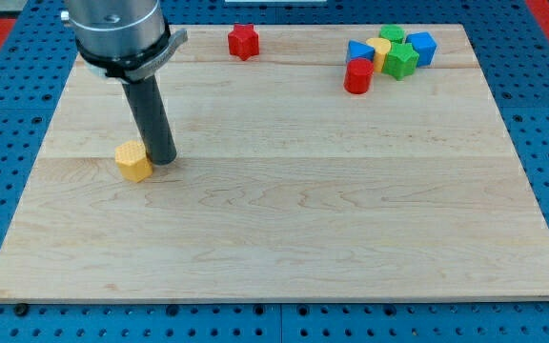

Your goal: Move the yellow hexagon a bit up

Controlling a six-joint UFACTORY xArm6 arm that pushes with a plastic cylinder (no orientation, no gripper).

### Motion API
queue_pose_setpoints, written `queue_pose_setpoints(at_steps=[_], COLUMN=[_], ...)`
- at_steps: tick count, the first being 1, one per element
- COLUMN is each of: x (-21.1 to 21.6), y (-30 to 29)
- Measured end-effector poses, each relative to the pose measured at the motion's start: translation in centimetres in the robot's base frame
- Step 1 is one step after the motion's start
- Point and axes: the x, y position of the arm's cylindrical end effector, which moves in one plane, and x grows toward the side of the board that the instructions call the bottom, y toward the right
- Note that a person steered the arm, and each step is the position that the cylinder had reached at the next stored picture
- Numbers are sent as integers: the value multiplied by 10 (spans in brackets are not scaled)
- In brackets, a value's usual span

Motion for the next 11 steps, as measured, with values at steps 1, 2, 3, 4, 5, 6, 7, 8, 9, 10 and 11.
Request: queue_pose_setpoints(at_steps=[1, 2, 3, 4, 5, 6, 7, 8, 9, 10, 11], x=[19, 26, 42, 70, 68, 54, 40, 27, 21, 14, 1], y=[-14, -35, -41, -50, -56, -56, -62, -77, -89, -90, -90])
